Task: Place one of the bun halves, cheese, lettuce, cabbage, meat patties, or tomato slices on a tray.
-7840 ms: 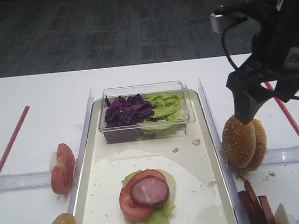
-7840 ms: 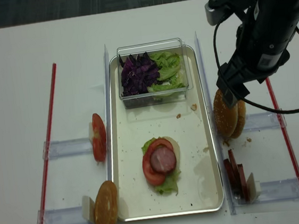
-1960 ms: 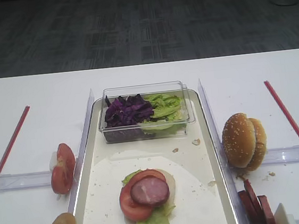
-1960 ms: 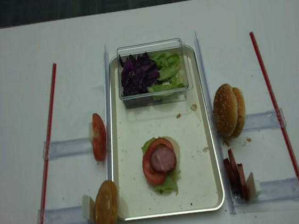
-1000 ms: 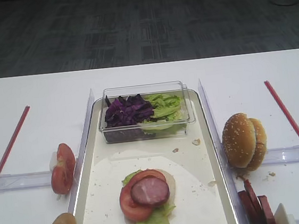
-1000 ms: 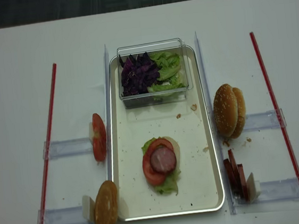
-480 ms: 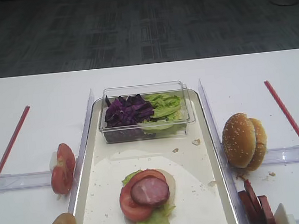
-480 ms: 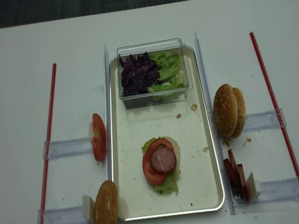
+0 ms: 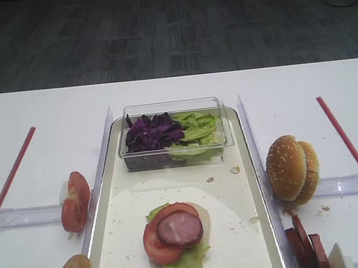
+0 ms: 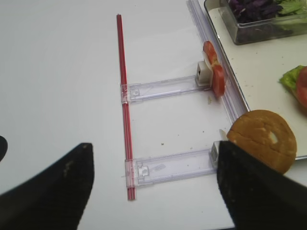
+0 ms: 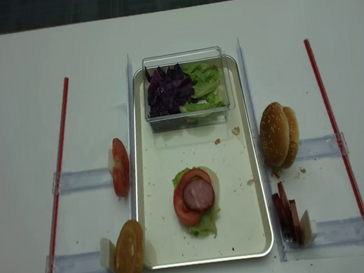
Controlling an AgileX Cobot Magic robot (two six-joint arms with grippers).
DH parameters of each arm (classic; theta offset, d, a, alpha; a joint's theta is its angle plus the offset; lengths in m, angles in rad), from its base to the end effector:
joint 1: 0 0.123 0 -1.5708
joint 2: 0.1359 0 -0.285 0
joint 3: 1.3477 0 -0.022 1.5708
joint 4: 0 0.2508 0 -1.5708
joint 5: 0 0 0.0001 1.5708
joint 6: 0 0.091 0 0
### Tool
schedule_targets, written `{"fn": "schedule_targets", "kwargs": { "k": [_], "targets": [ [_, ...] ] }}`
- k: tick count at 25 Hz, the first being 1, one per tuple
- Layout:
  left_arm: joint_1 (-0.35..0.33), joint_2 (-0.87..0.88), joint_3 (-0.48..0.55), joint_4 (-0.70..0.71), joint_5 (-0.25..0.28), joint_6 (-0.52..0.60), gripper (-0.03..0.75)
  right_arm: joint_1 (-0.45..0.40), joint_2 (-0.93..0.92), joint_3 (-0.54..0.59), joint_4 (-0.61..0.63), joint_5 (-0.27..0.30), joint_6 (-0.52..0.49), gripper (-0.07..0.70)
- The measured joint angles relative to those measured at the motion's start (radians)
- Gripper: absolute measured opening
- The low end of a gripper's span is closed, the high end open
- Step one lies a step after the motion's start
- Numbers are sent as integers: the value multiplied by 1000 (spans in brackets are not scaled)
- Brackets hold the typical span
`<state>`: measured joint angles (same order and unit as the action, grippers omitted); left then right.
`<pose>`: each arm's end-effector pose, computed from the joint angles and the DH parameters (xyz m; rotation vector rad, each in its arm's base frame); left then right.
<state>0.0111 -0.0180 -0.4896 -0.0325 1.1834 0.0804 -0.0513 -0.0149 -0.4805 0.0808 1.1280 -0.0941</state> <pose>-0.0120 -0.0029 0.2647 0.0789 2.1575 0.0133 -0.0076 0.0070 0.2667 -0.0521 2.1127 0.0111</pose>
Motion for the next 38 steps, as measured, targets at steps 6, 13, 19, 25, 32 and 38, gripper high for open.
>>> {"fn": "schedule_targets", "kwargs": {
  "k": [6, 13, 19, 25, 32, 38],
  "targets": [
    [0, 0, 0, 0, 0, 0, 492, 0, 0, 0, -10, 0, 0, 382],
    [0, 0, 0, 0, 0, 0, 492, 0, 0, 0, -12, 0, 0, 337],
    [0, 0, 0, 0, 0, 0, 492, 0, 0, 0, -12, 0, 2, 331],
    [0, 0, 0, 0, 0, 0, 492, 0, 0, 0, -18, 0, 44, 375],
    [0, 0, 0, 0, 0, 0, 492, 0, 0, 0, -27, 0, 51, 486],
    [0, 0, 0, 0, 0, 0, 492, 0, 0, 0, -27, 0, 51, 585]
  ]
}}
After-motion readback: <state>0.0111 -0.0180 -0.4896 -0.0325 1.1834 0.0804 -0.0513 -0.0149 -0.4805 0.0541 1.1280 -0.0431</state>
